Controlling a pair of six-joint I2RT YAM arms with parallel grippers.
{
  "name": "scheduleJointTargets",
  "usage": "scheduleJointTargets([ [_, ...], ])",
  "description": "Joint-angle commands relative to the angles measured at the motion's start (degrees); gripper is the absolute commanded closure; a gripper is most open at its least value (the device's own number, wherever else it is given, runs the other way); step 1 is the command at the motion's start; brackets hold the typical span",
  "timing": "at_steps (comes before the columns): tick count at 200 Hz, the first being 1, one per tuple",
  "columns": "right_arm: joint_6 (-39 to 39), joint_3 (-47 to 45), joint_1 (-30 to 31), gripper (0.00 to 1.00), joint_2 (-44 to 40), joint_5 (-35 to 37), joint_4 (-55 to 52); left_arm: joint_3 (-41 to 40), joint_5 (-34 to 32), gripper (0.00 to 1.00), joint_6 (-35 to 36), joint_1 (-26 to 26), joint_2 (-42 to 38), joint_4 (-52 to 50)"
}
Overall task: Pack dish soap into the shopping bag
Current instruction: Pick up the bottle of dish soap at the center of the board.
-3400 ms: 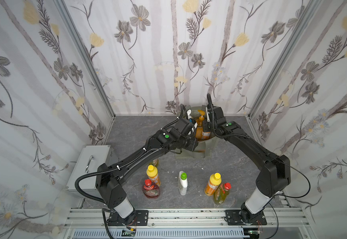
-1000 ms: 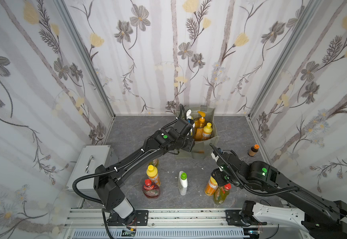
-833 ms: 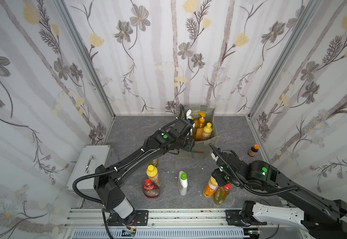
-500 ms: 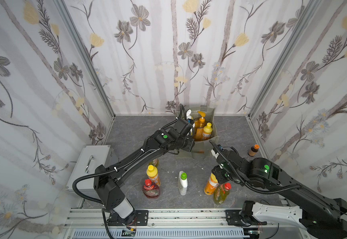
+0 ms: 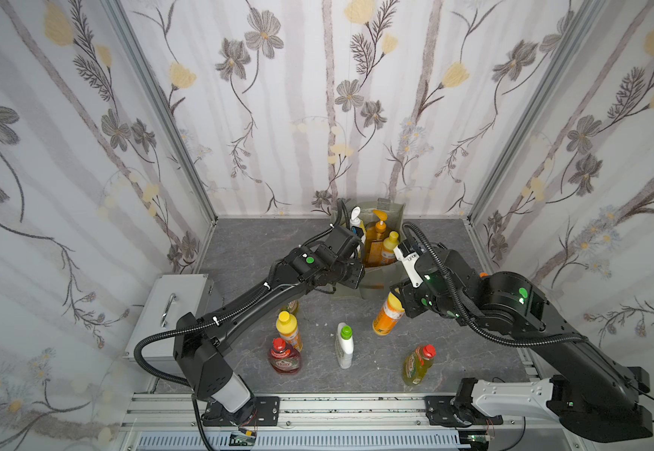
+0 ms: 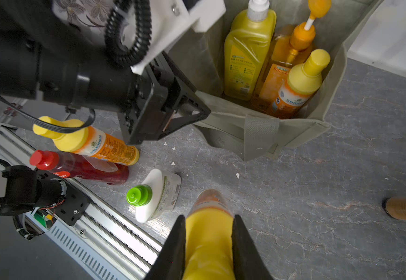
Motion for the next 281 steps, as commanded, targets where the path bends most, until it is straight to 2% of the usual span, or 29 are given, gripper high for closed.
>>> scheduleJointTargets([
  [1,-3.41,4.82,-0.79,0.98,0.64,-1.75,1.17,-0.59,-0.89,0.55,-0.02,0.22,-0.54,0.12],
  [23,-5.21,12.24,-2.42,1.0,1.44,-5.68,0.86,-0.73,-0.88,0.56,0.08,0.33,-0.24,0.26],
  [52,-7.41,23.5,-5.19,1.0,4.01,-5.96,-1.64,-1.4,-0.8,0.56,-0.09,0.34,-0.31,0.95],
  [76,-9.16,29.32,-7.84,1.0,5.3,-6.64,-0.2,-1.69,-0.03,0.57,-0.28,0.33,-0.3,1.34],
  [134,-11.84,29.92,-17.72,1.0,7.98,-14.27,10.16,-3.18,3.43,0.58,-0.11,0.25,0.03,3.09],
  [188,-11.89,31.08,-22.9,1.0,11.46,-18.81,18.56,-4.64,5.33,0.59,0.42,0.09,0.1,4.16],
  [216,-12.12,31.08,-23.92,1.0,13.22,-18.04,22.64,-4.68,6.03,0.6,0.86,-0.16,0.04,4.44],
  [281,-15.13,30.91,-24.64,1.0,24.54,-14.65,29.64,-3.81,6.35,0.61,1.43,-0.11,-0.85,4.53],
])
